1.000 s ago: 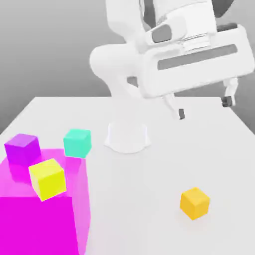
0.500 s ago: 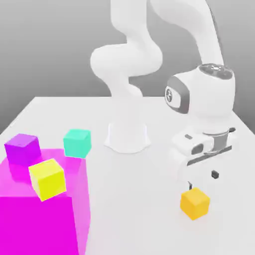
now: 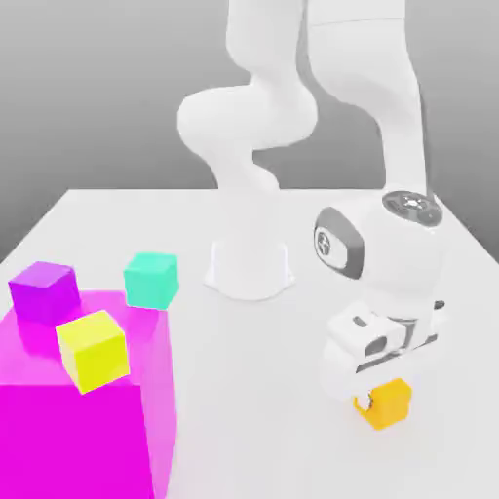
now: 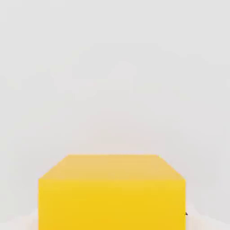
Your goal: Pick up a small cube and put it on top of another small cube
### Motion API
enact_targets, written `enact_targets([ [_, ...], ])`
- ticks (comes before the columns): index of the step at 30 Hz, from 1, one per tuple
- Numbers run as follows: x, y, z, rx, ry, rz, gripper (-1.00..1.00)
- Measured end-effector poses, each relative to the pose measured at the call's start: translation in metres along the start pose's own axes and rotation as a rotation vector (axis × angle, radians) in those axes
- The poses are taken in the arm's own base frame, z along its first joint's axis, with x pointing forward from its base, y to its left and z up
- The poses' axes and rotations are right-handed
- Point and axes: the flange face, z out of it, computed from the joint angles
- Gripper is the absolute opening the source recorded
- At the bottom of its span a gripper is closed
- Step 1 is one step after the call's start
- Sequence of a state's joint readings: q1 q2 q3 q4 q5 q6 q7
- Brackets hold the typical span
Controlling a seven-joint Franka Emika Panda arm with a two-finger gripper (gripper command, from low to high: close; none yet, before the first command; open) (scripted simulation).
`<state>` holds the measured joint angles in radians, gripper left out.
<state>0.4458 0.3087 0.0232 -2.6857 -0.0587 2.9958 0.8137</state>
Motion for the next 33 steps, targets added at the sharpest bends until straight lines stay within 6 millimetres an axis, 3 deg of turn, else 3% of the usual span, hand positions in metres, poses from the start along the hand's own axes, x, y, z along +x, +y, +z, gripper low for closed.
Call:
enact_targets([
  [9, 0.001, 0.0, -0.06, 0.0, 0.0, 0.0, -1.0],
  [14, 0.059, 0.014, -0.099, 0.015, -0.007, -0.085, -1.0],
  [18, 0.111, 0.036, -0.136, 0.026, -0.007, -0.179, -1.0],
  [27, 0.206, 0.124, -0.231, 0.027, 0.002, -0.392, -1.0],
  [33, 0.246, 0.226, -0.299, 0.012, 0.001, -0.489, -1.0],
])
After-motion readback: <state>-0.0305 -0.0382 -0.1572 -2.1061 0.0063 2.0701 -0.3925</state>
